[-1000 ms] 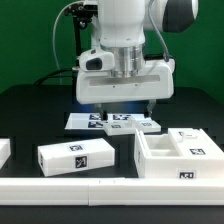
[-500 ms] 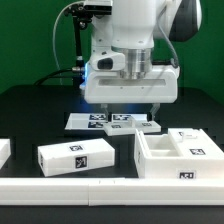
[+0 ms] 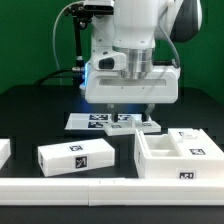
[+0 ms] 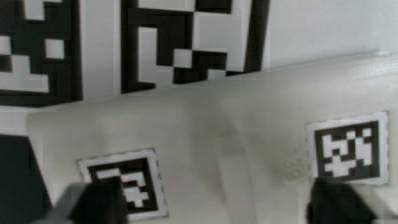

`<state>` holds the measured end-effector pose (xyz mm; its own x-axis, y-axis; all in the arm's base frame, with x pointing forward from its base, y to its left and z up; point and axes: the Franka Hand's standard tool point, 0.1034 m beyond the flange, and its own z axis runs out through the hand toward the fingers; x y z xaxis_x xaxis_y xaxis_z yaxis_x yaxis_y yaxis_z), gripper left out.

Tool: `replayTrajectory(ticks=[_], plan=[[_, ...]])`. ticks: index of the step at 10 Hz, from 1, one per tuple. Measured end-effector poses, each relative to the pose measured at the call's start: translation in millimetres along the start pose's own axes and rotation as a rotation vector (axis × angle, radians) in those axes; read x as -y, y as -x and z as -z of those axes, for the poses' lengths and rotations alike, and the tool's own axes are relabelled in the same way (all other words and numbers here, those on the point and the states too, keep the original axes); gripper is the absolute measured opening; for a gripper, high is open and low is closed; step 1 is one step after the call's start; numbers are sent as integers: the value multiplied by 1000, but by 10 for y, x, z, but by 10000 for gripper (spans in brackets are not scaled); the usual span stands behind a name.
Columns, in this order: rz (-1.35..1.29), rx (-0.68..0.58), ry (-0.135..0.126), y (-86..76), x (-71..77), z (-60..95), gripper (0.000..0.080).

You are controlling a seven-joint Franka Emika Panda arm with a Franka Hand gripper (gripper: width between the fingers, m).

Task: Assemble cabinet

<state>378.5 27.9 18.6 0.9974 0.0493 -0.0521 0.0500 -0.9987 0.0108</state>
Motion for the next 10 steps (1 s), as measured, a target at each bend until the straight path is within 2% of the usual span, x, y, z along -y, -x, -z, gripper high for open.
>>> replayTrajectory(ticks=[1,2,3,4,5,7,9,10], plan=[[-1,0,0,0,-1,0,337],[-1,0,0,0,-3,-1,337],[-2,0,0,1,-4,-1,158],[-2,0,0,0,-5,-1,158],[-2,0,0,0,-5,-1,61],[91,-10,-1,-32,40,51,61],[195,-57,-21,-57,374,312,61],[316,-82,-14,-88,466,419,61]])
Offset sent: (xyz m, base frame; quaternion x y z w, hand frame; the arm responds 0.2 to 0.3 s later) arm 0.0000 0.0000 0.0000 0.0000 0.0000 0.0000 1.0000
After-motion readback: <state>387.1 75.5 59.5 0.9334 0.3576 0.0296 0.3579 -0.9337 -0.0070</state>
